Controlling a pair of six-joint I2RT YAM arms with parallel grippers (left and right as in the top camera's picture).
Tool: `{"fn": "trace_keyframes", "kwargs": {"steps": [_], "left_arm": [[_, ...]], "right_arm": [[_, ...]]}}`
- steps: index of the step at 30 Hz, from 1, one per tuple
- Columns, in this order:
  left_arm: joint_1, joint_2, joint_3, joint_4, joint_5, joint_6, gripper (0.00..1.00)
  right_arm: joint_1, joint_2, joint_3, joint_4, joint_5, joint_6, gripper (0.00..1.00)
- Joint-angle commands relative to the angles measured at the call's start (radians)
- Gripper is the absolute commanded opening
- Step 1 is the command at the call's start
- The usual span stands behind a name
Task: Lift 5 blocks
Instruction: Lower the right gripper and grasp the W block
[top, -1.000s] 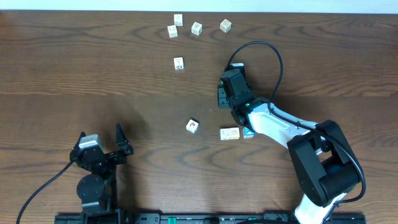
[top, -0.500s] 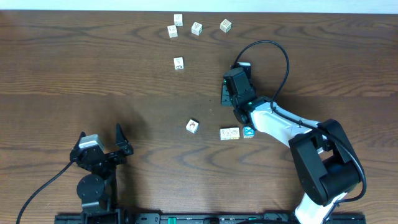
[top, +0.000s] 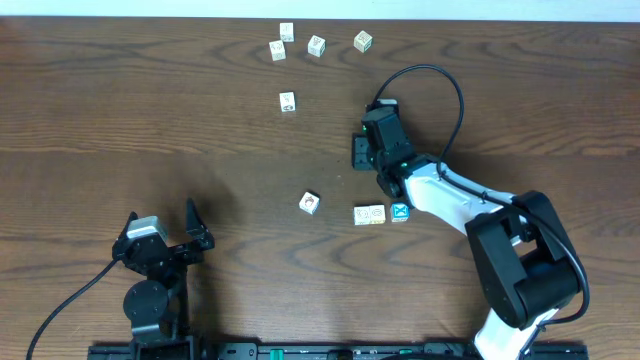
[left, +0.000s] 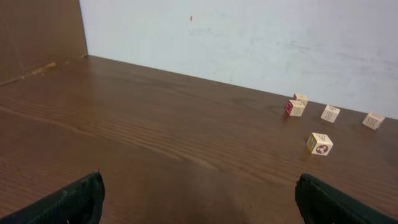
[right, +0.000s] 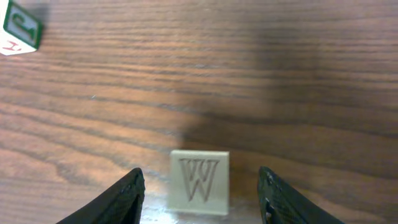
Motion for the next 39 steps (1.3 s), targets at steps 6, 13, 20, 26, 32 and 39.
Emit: {"fn": "trace_keyframes", "kwargs": {"steps": [6,13,20,26,32,39], "left_arm": [[0.003,-0.006,-0.022,-0.035,-0.018,-0.002,0.98],[0.003,-0.006,-0.022,-0.035,-0.018,-0.002,0.98],[0.003,-0.006,-0.022,-0.035,-0.018,-0.002,0.98],[0.003,-0.006,-0.022,-0.035,-0.018,-0.002,0.98],[0.003,-0.006,-0.022,-0.035,-0.018,-0.002,0.98],[0.003,-0.006,-0.022,-0.035,-0.018,-0.002,0.98]], "right_arm": [[-0.018,0.083,0.020,0.041,-0.015,-0.018,0.53],[-0.011,0.086,0.021,0.074,-0.029,-0.018,0.49],[-0.012,0.085,0.023,0.077,-0.029,-0.021,0.44],[-0.010,0.071,0.032,0.044,-0.029,-0.027,0.31],[-0.010,-0.018,0.035,0.001,-0.021,-0.074,0.30],[-0.010,-0.119,0.035,-0.113,0.010,-0.095,0.14]]}}
